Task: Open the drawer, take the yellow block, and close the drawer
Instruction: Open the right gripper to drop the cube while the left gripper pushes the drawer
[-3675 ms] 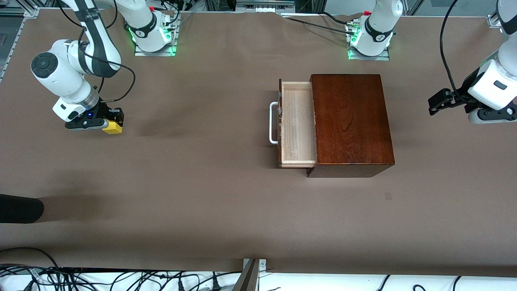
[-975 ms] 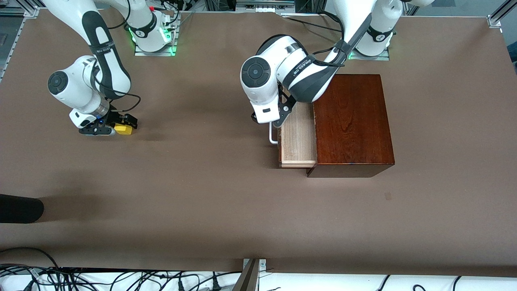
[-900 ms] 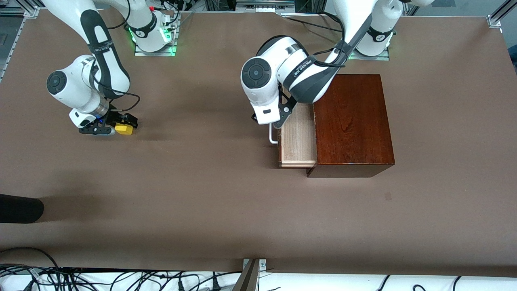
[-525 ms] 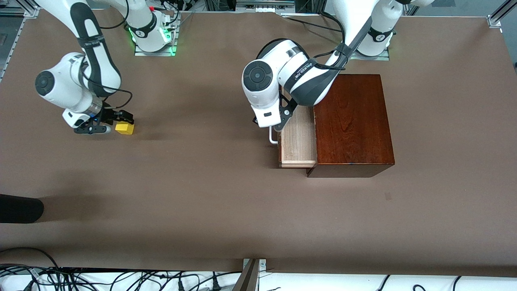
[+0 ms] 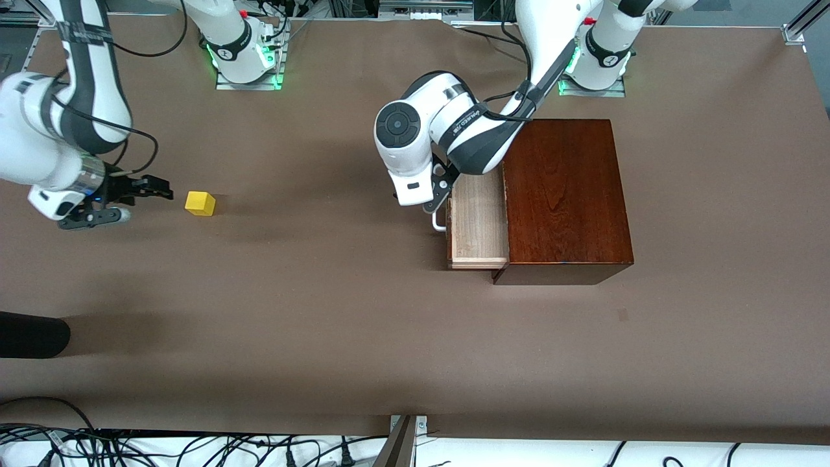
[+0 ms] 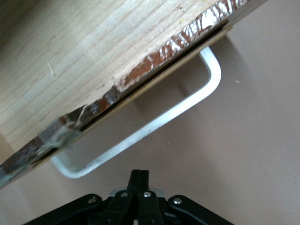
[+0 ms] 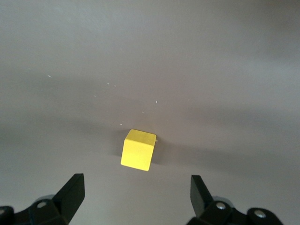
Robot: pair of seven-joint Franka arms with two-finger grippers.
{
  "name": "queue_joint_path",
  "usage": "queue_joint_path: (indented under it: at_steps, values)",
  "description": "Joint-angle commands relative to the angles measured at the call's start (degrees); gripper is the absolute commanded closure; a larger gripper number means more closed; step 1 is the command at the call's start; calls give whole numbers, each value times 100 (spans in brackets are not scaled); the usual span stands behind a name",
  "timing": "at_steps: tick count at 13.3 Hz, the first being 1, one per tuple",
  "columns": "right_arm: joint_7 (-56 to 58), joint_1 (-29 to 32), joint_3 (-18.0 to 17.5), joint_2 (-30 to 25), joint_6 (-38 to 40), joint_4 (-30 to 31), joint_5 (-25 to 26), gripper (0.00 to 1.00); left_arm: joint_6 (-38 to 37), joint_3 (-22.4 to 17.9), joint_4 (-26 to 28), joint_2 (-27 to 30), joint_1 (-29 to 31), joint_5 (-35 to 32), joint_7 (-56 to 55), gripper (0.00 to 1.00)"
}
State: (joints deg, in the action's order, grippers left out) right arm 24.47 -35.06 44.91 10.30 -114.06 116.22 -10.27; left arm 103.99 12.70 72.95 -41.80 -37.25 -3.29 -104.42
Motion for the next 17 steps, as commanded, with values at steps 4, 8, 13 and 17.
queue_joint_path:
  at_steps: [4,8,13,17]
  values:
    - [-215,-62,-35,16,1201,-1179,280,0,-116,-84,-238,-162,-107,-953,17,100]
    - [-477,-246,-35,-1,1413,-1399,298,0,-290,-128,-185,-100,68,-1007,596,100]
    - [-874,498,-1095,-27,2053,-2242,491,0,-519,-119,-167,-56,235,-998,1045,100]
    - [-953,1456,-2037,-361,2169,-2446,509,0,-608,-110,-18,93,560,-998,1695,100]
